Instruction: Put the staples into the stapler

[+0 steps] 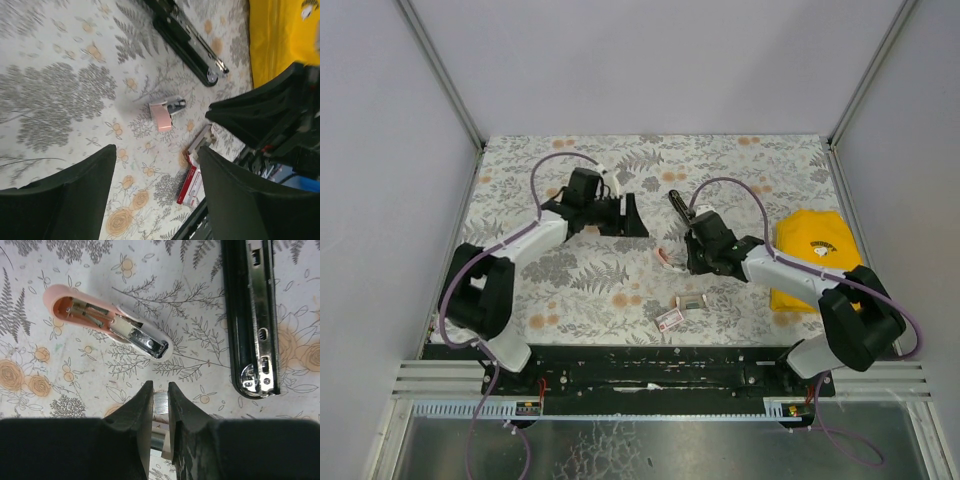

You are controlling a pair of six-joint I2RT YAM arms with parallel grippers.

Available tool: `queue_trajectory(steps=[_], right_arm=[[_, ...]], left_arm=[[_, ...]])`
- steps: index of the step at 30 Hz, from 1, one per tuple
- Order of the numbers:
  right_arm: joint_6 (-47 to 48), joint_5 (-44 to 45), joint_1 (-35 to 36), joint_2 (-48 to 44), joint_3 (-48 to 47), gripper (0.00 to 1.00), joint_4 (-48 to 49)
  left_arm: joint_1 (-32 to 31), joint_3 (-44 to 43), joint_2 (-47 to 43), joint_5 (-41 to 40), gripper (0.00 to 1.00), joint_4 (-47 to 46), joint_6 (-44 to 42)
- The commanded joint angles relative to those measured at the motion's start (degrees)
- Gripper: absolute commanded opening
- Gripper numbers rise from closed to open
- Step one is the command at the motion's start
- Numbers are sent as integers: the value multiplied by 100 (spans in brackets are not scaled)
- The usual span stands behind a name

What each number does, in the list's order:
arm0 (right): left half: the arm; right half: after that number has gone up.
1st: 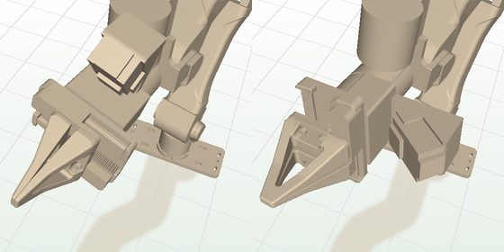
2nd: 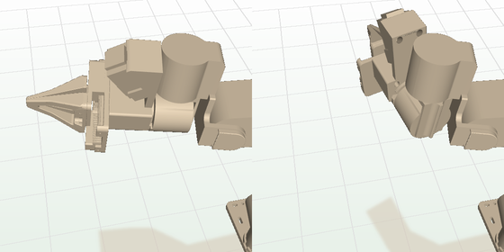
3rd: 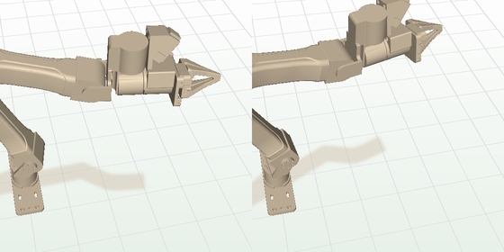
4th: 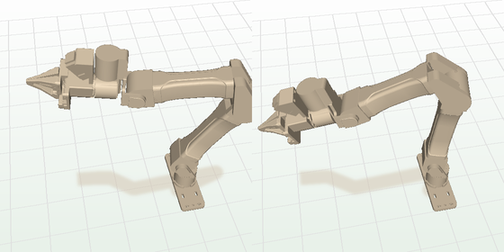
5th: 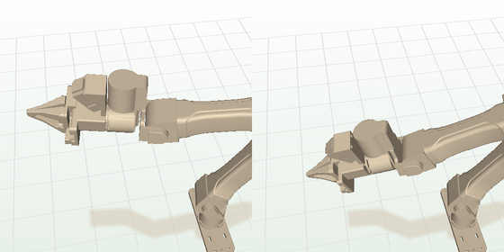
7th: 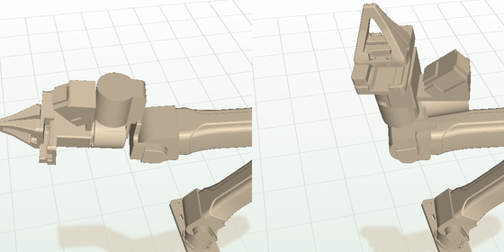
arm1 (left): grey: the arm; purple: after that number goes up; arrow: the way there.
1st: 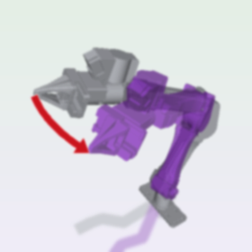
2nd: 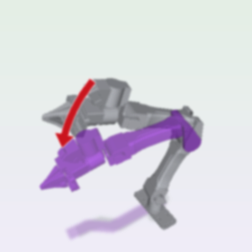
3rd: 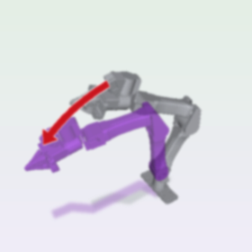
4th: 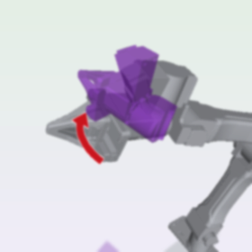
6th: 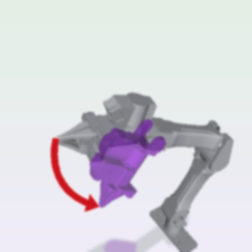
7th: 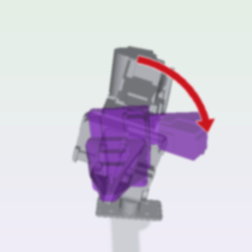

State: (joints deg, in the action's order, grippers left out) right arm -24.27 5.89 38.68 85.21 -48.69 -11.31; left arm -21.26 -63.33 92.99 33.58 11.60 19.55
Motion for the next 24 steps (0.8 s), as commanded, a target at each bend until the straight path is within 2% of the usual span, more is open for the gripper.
queue_trajectory(steps=[1,13,24], right_arm=[[36,-307,-256,-370,70,22,343],[87,-612,-526,-800,438,22,536],[192,-774,-640,-892,646,22,652]], left_arm=[[-233,-249,439,523,66,-255,32],[-545,-528,1450,601,68,-588,434],[-687,-694,1817,543,48,-579,454]])
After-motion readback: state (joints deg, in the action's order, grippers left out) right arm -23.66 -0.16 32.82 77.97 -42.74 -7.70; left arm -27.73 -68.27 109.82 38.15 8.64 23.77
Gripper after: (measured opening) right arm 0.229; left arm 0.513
